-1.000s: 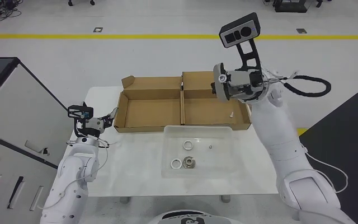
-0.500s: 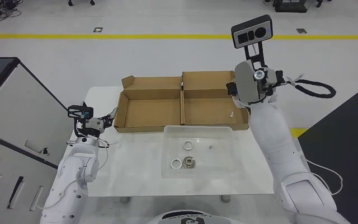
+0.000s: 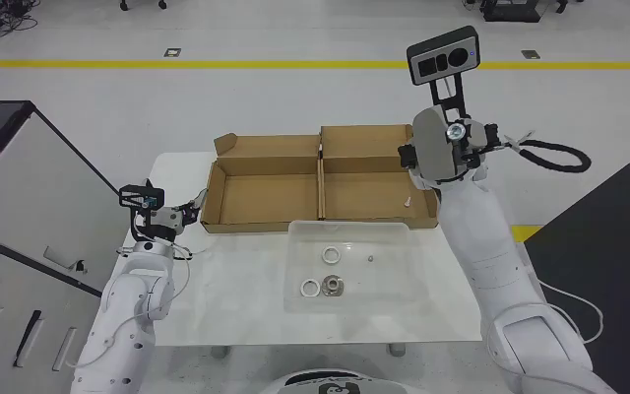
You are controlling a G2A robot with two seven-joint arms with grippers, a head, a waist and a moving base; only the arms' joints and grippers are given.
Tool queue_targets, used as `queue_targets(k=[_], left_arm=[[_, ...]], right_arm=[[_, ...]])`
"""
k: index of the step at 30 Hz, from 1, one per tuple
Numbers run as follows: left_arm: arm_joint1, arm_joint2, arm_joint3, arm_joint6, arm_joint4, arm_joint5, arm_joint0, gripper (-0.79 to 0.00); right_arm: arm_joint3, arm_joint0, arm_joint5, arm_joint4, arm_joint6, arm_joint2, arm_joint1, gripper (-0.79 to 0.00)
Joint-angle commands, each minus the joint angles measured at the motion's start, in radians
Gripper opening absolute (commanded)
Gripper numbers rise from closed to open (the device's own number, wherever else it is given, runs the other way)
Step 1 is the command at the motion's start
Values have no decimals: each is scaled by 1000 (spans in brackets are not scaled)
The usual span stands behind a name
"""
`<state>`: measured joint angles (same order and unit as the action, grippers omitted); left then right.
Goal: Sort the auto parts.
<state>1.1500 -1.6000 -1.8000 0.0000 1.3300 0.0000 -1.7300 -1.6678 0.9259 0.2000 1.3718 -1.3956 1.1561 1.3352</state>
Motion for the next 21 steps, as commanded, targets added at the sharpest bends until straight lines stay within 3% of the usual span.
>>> queue_targets(k=[1,4,9,17,21], left_arm=[[0,0,0,0,0,0,0,0],[0,0,0,0,0,0,0,0],[0,0,0,0,0,0,0,0],[0,0,0,0,0,0,0,0],[0,0,0,0,0,0,0,0]], right_arm=[[0,0,0,0,0,0,0,-785],[-1,1,-3,-8,6,0,0,-785],[0,37,-88,-200,41,85,-26,-785],[31,115,-324,-642,-16,339,-107,-785],[46,101,-393,-864,-64,403,-141,-785]])
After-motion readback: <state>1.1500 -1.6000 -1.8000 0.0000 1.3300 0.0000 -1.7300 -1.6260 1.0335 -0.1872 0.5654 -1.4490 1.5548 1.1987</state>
